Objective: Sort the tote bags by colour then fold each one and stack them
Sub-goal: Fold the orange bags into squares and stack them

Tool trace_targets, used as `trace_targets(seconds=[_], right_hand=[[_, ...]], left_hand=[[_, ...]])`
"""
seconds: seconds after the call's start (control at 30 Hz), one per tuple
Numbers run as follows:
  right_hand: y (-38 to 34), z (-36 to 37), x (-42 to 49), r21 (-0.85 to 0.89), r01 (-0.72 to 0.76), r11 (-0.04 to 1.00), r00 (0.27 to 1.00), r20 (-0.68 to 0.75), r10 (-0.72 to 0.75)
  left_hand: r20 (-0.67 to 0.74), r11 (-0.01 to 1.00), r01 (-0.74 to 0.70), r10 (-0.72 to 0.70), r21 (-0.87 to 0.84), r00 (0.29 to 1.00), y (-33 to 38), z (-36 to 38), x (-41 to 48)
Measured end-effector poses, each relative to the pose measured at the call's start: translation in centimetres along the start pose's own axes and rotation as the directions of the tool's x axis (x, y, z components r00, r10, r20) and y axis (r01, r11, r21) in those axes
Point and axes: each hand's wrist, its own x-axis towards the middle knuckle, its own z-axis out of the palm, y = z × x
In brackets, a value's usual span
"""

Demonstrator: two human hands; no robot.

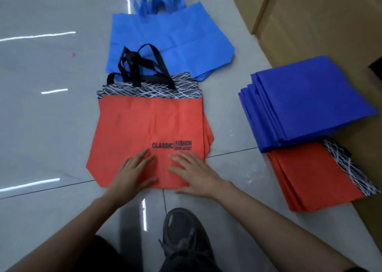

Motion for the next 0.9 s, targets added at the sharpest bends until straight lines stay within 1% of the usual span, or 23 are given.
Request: trace_targets(seconds=[0.03, 0.07, 0.1, 0.13, 0.17, 0.23, 0.3, 0.37, 0.4, 0.43, 0.5, 0.57, 0.63, 0.7, 0.73, 0.77, 0.8, 0.87, 0.9], right_hand=[[0.2, 0.1, 0.3, -0.015, -0.008, 1.000, 0.996, 0.094, 0.010], [0.4, 0.3, 0.5, -0.041, -0.015, 0.999, 0.993, 0.119, 0.019], [0.6, 0.5, 0.6, -0.092, -0.001, 0.996, 0.997, 0.082, 0.009], [0.8, 0.6, 0.6, -0.155, 0.013, 0.988, 1.000, 0.009, -0.011], [1.1, 0.8, 0.6, -0.183, 0.017, 0.983, 0.996, -0.081, -0.032], [1.8, 0.9, 0.6, -0.114, 0.025, 0.993, 0.954, -0.295, -0.058], [2.1, -0.2, 0.5, 0.014, 0.008, 1.000, 0.892, -0.452, -0.001], [3.0, -1.6, 0.5, 0.121, -0.009, 0.993, 0.864, -0.498, 0.069], [3.4, -2.2, 0.4, 0.145, -0.006, 0.989, 0.862, -0.502, 0.078], [3.7, -2.8, 0.3, 0.161, 0.004, 0.987, 0.859, -0.505, 0.079], [4.0, -4.1, 0.2, 0.223, 0.023, 0.975, 0.857, -0.507, 0.095], [4.3, -5.7, 0.1, 0.348, 0.011, 0.937, 0.848, -0.500, 0.176], [5.3, -6.6, 0.3, 0.509, -0.036, 0.860, 0.852, -0.435, 0.293], [6.5, -7.2, 0.5, 0.630, -0.118, 0.767, 0.870, -0.307, 0.386], [6.9, -7.3, 0.6, 0.679, -0.155, 0.718, 0.866, -0.257, 0.430], [7.3, -7.4, 0.9, 0.737, -0.180, 0.651, 0.848, -0.218, 0.482], [7.3, -7.5, 1.3, 0.806, -0.185, 0.562, 0.822, -0.187, 0.539], [7.7, -7.3, 2.5, 0.898, -0.175, 0.403, 0.747, -0.146, 0.648], [7.8, -7.1, 3.1, 0.918, -0.172, 0.358, 0.699, -0.142, 0.701]], left_hand=[[0.010, 1.000, 0.016, -0.016, -0.005, 1.000, -0.5, -0.2, -0.5], [0.009, 1.000, 0.027, -0.026, -0.015, 1.000, -1.1, -0.2, -0.9], [0.013, 0.999, 0.033, -0.033, -0.027, 0.999, -1.5, -0.4, -1.2], [0.011, 0.999, 0.034, -0.034, -0.037, 0.999, -1.9, -0.4, -1.6], [0.011, 0.999, 0.034, -0.033, -0.037, 0.999, -2.3, -0.6, -2.0], [-0.008, 0.999, 0.029, -0.029, -0.023, 1.000, -3.0, -1.0, -2.6], [-0.058, 0.999, 0.037, -0.039, -0.031, 0.998, -4.0, -2.0, -2.8], [-0.149, 0.999, 0.018, -0.025, -0.047, 0.988, -5.0, -3.6, -2.6], [-0.221, 0.997, 0.002, -0.018, -0.073, 0.975, -5.6, -4.3, -2.4], [-0.294, 0.992, 0.003, -0.041, -0.127, 0.955, -6.0, -5.0, -2.1], [-0.359, 0.945, 0.080, -0.198, -0.318, 0.912, -6.3, -6.4, -1.5], [-0.350, 0.865, 0.159, -0.352, -0.476, 0.868, -6.2, -7.2, -0.7], [-0.370, 0.832, 0.165, -0.401, -0.529, 0.838, -6.1, -7.9, 0.2], [-0.363, 0.775, 0.155, -0.450, -0.613, 0.816, -6.0, -8.6, 0.9], [-0.347, 0.736, 0.154, -0.479, -0.659, 0.806, -6.1, -8.8, 1.2], [-0.331, 0.700, 0.153, -0.504, -0.698, 0.798, -6.1, -8.9, 1.5], [-0.317, 0.670, 0.158, -0.528, -0.725, 0.788, -6.1, -9.0, 1.8], [-0.291, 0.613, 0.165, -0.573, -0.773, 0.766, -5.8, -9.2, 2.5], [-0.274, 0.586, 0.168, -0.588, -0.792, 0.761, -5.7, -9.3, 2.8]])
